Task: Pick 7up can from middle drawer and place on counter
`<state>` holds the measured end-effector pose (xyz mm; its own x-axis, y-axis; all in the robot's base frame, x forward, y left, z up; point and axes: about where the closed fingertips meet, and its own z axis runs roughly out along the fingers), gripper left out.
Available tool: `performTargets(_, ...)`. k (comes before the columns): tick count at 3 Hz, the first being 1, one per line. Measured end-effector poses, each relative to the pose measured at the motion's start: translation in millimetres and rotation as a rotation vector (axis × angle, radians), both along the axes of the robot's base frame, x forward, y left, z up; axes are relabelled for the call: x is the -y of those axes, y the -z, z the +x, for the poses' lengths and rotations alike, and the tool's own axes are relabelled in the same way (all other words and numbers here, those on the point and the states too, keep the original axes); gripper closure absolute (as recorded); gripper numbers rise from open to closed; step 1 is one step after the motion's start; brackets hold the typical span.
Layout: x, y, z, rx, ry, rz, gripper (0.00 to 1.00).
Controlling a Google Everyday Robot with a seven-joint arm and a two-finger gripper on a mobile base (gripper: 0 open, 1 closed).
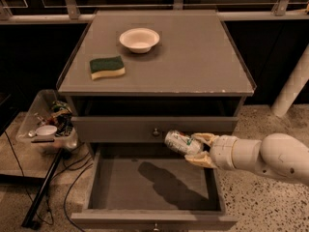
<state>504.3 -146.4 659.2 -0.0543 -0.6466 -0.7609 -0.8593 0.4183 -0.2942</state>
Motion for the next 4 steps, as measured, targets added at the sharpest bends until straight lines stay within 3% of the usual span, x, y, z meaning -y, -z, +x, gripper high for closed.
performTargets(1,1.3,-8.3,-2.0,0.011,-0.001,0.001,1.00)
performTargets(2,15.4,-51.7,-8.8,0.077,0.017,-0.003,1.00)
performTargets(4,53.6,-176.5,-13.6,0.218,0.034,-0.006,1.00)
